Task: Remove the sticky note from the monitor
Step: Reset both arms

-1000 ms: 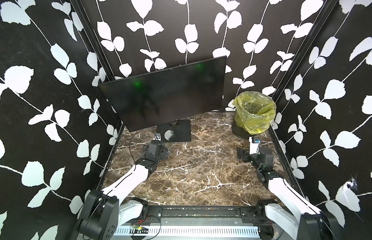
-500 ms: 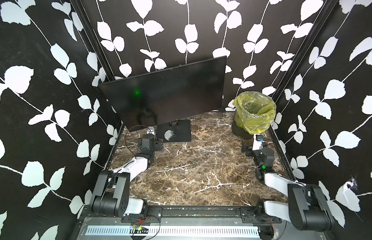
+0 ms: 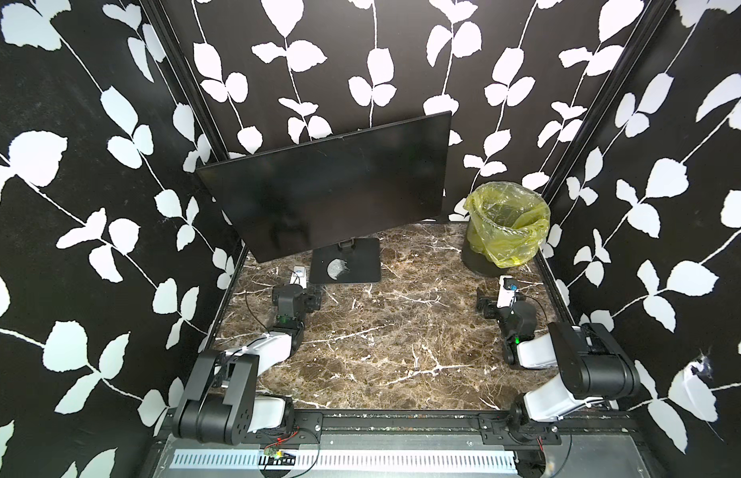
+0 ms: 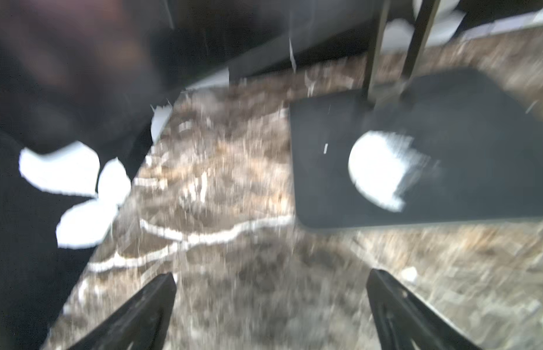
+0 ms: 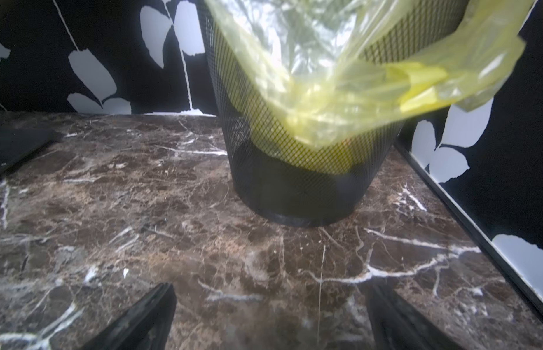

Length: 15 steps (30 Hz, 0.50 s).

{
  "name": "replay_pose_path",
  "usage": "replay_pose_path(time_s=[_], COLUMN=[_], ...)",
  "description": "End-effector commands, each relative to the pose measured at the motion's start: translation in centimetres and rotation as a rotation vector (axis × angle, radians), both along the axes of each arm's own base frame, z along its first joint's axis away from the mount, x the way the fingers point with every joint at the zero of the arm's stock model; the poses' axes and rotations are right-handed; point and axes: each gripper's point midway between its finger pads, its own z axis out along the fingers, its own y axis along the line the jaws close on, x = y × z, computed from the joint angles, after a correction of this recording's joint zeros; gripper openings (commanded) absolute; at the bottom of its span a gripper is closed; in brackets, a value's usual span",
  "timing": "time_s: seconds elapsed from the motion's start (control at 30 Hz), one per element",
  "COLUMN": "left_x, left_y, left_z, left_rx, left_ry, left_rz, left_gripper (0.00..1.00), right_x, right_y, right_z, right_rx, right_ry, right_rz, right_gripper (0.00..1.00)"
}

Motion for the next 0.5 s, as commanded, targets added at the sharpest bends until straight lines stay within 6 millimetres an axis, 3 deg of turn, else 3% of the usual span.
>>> replay_pose_path(time_s=[0.0,0.27,0.47], left_x=[2.1,2.4,2.4], left_y=[0.6,1.4,2.1], left_z=[2.3,0.7,0.0], left_rx=[0.026,-0.002,-0.023], left_ry=[-0.128,-0.141,-0.146], left_rz=[0.021,0.043,0.070], left_gripper=[0.99,0.99,0.99], right_x=[0.9,1.0,1.3], right_y=[-0.8,-3.3,-3.1], right_z=[2.1,1.9,1.8], right_rx=[0.010,0.034,0.033], right_ry=[-0.064,-0.041,-0.029], right_rz=[-0.047,-0.198,-0.190], right_gripper=[0.99,1.00,0.99])
